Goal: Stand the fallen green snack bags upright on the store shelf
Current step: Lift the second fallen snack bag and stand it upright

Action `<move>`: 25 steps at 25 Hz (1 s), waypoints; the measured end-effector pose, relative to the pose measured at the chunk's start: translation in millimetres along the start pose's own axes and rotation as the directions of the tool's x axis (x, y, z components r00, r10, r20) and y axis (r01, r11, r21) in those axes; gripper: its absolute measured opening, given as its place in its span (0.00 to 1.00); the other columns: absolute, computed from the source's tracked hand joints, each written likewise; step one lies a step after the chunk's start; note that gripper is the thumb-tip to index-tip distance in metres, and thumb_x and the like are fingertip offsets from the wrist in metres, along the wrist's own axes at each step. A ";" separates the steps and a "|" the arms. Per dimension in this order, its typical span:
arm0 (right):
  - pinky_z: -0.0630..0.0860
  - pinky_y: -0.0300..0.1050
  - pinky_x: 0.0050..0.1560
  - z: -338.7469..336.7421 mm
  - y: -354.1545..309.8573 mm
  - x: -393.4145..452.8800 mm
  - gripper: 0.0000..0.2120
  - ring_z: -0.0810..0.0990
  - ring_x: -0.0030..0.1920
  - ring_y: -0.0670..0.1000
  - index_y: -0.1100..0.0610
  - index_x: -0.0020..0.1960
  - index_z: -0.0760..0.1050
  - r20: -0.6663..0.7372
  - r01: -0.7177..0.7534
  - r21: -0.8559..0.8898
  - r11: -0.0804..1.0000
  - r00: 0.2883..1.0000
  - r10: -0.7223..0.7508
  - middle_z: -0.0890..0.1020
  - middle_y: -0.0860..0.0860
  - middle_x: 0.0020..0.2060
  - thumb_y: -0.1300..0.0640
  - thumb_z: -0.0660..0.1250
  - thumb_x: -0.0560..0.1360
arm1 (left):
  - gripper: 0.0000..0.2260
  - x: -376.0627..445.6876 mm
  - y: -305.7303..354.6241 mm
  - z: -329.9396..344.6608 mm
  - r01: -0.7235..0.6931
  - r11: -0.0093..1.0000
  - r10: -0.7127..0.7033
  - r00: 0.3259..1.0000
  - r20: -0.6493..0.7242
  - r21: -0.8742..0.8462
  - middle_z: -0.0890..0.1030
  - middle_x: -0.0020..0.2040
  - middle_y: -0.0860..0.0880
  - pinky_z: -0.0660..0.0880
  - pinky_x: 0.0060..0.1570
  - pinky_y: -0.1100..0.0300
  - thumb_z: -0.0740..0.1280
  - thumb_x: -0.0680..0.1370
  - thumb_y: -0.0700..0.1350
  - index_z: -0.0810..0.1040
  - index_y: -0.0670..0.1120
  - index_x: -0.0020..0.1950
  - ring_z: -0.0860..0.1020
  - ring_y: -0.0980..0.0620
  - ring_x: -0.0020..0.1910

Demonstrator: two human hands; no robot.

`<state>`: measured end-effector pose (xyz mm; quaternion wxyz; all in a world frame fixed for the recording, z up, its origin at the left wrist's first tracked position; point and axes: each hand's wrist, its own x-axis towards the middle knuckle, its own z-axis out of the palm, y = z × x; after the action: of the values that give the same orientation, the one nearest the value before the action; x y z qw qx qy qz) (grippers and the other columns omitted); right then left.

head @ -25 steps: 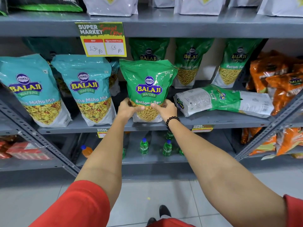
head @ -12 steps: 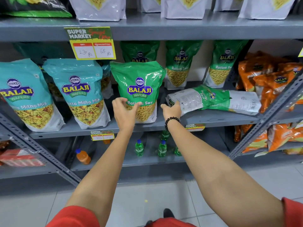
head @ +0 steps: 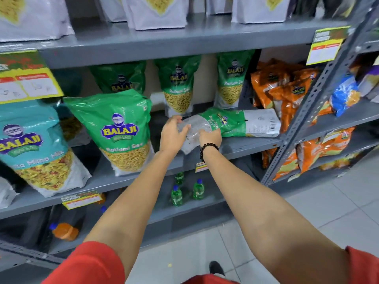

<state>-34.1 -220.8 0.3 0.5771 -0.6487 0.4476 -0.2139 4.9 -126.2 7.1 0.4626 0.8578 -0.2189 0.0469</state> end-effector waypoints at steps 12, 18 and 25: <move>0.71 0.48 0.68 -12.8 3.9 104.9 0.32 0.71 0.69 0.56 0.64 0.72 0.62 0.364 -0.406 0.074 0.911 0.861 0.354 0.70 0.58 0.70 0.49 0.66 0.75 | 0.27 125.0 -15.5 78.0 0.252 0.886 -0.404 0.832 0.380 0.389 0.65 0.75 0.41 0.63 0.69 0.50 0.52 0.79 0.62 0.65 0.50 0.73 0.65 0.40 0.72; 0.74 0.55 0.65 -12.1 7.7 102.2 0.39 0.76 0.63 0.59 0.64 0.70 0.64 0.329 -0.495 0.342 0.799 0.859 0.391 0.75 0.59 0.65 0.52 0.77 0.66 | 0.31 111.8 -9.2 74.6 0.360 0.864 -0.457 0.855 0.245 0.353 0.69 0.72 0.39 0.67 0.63 0.53 0.50 0.78 0.63 0.69 0.42 0.70 0.68 0.39 0.69; 0.72 0.43 0.45 -16.0 -22.2 88.5 0.20 0.76 0.47 0.52 0.59 0.51 0.69 0.286 -0.032 0.336 0.941 0.956 -0.070 0.78 0.54 0.44 0.61 0.76 0.66 | 0.26 70.0 -3.4 57.5 0.525 0.818 -0.567 0.806 -0.171 -0.237 0.75 0.65 0.36 0.68 0.62 0.53 0.53 0.80 0.58 0.74 0.37 0.62 0.72 0.38 0.64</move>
<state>5.5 -304.4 3.8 0.7374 -0.5694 0.3073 -0.1940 62.3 -194.7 -8.3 0.5534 0.8279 0.0907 -0.0077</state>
